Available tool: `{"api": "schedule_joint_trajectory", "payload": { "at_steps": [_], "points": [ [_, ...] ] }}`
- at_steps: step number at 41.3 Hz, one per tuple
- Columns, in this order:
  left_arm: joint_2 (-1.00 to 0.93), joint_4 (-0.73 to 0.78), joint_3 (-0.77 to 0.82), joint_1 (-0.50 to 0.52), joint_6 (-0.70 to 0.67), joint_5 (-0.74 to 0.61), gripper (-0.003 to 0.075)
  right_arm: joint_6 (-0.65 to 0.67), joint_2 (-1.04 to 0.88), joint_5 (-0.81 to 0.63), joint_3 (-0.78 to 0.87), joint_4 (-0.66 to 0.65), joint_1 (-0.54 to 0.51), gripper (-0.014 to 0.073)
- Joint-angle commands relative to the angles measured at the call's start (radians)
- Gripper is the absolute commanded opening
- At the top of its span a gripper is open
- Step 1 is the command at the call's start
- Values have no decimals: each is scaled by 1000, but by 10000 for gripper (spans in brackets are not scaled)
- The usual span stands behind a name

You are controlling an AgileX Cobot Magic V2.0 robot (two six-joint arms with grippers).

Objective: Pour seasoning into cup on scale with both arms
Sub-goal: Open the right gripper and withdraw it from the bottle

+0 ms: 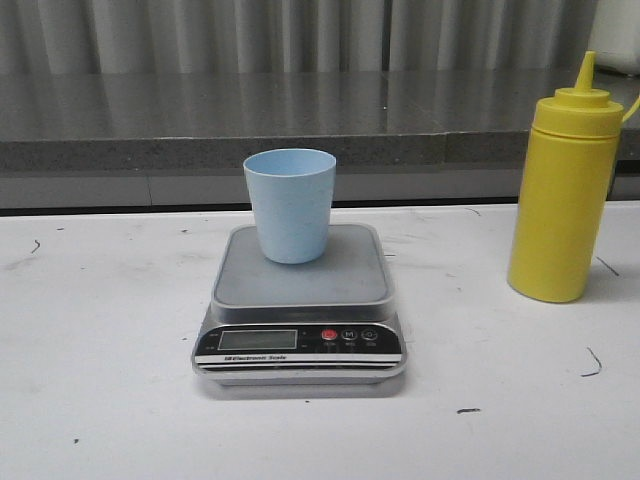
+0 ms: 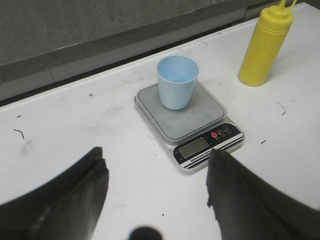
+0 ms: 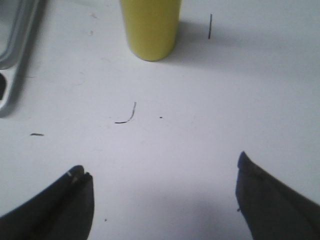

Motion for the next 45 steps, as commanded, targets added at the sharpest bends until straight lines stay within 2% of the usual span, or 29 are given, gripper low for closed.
{"api": "schedule_joint_trajectory", "payload": {
  "at_steps": [1, 13, 20, 45],
  "points": [
    [5, -10, -25, 3, -14, -78, 428, -66, -102, -4, -35, 67, 0, 597],
    [5, -10, -25, 3, -14, -78, 428, -71, -294, 92, -35, 91, 0, 597],
    [5, -10, -25, 3, -14, -78, 428, -71, -351, 87, -35, 114, 0, 597],
    [5, -10, -25, 3, -14, -78, 428, -71, -359, 39, -34, 107, 0, 597]
  ]
}}
